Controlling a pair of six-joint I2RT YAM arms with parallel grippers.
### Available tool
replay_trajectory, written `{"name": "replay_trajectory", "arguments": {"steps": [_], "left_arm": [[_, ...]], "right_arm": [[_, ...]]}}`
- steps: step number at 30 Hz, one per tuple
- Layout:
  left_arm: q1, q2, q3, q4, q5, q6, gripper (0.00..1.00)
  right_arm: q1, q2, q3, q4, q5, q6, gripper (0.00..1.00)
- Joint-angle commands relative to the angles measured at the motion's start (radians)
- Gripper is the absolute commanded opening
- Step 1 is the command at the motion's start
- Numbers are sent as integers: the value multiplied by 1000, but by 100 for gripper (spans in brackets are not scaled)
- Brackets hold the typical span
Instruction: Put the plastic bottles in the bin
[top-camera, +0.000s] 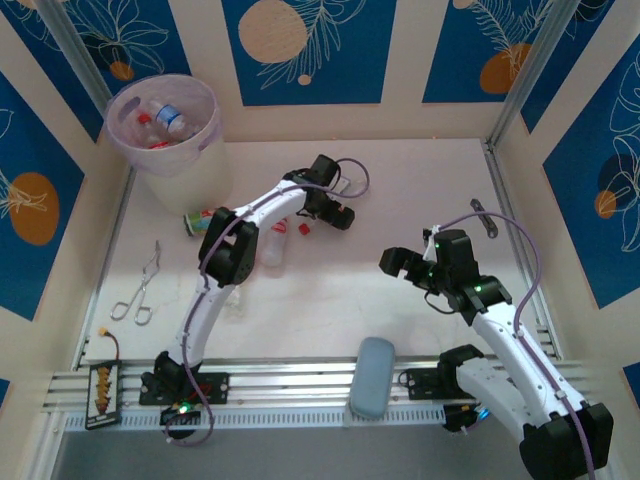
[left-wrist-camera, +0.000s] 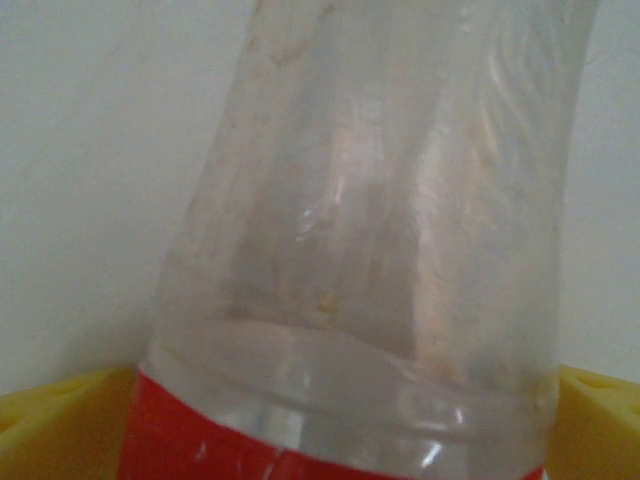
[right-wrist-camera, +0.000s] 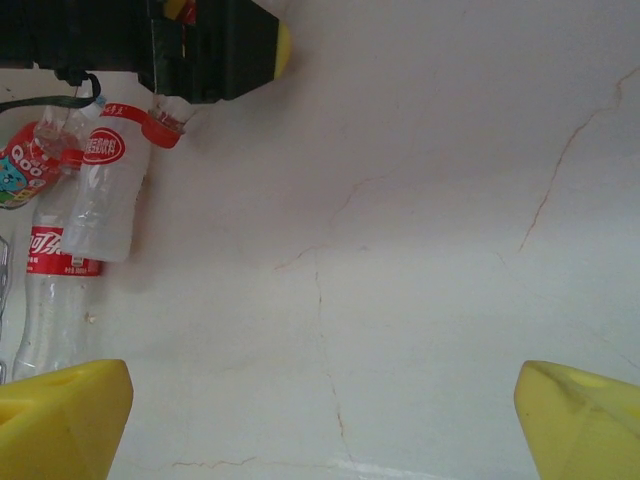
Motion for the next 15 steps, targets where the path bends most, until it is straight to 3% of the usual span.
{"name": "replay_trajectory", "arguments": {"steps": [1, 3, 11, 15], "left_arm": [[-5, 36, 33, -34, -14, -17, 96], [-6, 37, 32, -28, -16, -19, 93], [-2, 37, 35, -25, -15, -25, 61], [-4, 5, 37, -26, -6, -25, 58]], "right_arm": [[-6, -22, -15, -5, -21, 3, 98], [-5, -29, -16, -8, -18, 2, 98], [-8, -36, -28, 0, -27, 3, 98], [-10, -36, -27, -2, -27, 1, 98]]}}
